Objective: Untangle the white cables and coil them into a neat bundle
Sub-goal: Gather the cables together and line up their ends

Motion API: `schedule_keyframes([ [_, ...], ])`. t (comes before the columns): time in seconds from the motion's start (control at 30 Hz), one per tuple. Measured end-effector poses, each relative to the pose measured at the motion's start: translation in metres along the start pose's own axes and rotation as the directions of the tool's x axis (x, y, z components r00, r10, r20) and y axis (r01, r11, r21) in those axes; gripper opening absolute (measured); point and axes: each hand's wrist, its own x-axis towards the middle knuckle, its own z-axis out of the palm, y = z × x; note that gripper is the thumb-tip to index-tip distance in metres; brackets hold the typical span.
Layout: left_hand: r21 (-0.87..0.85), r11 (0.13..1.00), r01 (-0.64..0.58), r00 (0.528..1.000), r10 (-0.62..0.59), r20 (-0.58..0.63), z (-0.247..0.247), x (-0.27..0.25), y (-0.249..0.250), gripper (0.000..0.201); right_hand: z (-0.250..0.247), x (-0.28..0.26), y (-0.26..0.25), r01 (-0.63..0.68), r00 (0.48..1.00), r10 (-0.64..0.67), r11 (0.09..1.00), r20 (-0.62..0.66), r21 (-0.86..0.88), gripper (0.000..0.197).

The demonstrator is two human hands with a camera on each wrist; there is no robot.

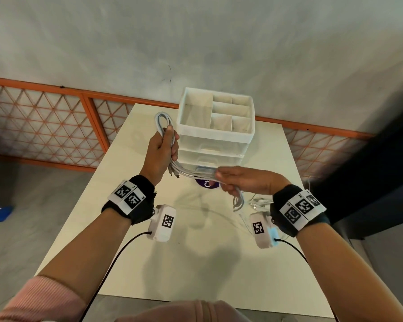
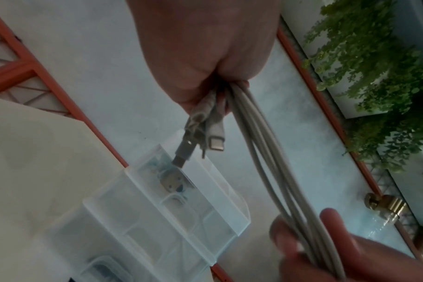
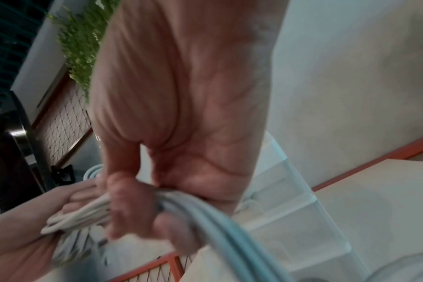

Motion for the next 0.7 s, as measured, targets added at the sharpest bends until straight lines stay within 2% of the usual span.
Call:
schedule_keyframes([
  [0.07,-0.003,0.999,0.032,0.996,-0.032,0.082,-0.002,0.000,0.001,0.036,-0.005,-0.004,-0.004,0.054,0.989,-0.054,0.999,-0.138,-0.006,0.015],
  [0.13,-0.032,0.997,0.076,0.985,-0.070,0.157,-0.001,0.000,0.003,0.035,-0.007,-0.003,-0.012,0.113,0.959,-0.113,0.993,-0.260,-0.016,0.018],
  [0.23,-0.043,0.992,0.121,0.965,-0.107,0.241,0.007,-0.002,0.007,0.035,-0.004,0.002,-0.023,0.174,0.921,-0.176,0.984,-0.348,-0.037,0.014],
  [0.37,-0.018,0.988,0.152,0.931,-0.137,0.339,0.016,-0.006,0.013,0.035,-0.002,0.004,-0.037,0.160,0.920,-0.200,0.977,-0.338,-0.142,0.015],
  [0.5,0.016,0.988,0.154,0.916,-0.149,0.373,0.019,-0.008,0.019,0.035,-0.002,-0.005,-0.047,0.126,0.925,-0.193,0.969,-0.329,-0.214,0.018],
  [0.7,-0.028,0.994,0.107,0.954,-0.095,0.285,0.011,-0.002,0.025,0.036,0.000,-0.009,-0.037,0.030,0.992,-0.061,0.967,-0.114,-0.252,0.018],
])
